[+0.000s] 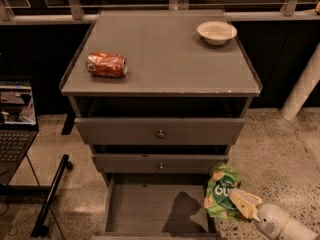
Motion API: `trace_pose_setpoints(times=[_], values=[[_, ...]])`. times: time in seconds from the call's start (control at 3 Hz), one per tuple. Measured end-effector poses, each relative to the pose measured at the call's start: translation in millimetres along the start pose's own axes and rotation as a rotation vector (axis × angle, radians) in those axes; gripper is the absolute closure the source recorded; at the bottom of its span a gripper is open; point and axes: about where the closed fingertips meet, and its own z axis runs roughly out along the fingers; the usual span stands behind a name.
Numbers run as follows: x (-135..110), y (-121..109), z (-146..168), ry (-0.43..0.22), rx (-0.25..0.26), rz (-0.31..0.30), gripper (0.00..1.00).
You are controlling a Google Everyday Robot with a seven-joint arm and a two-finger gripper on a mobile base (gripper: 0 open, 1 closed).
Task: Place green rice chip bag into bottom drawer
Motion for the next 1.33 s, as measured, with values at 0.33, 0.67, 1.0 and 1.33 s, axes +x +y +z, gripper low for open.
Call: trace_pose_setpoints(times=[0.33, 0.67, 1.0, 1.33], values=[[31, -51, 4, -0.035, 0.014, 0.103, 1.0], [72, -102, 18, -0.045, -0.006, 0.222, 1.0], [107, -142, 42, -0.02, -0.041, 0.337, 1.0], [134, -158, 64, 0.0, -0.077, 0.446, 1.0]])
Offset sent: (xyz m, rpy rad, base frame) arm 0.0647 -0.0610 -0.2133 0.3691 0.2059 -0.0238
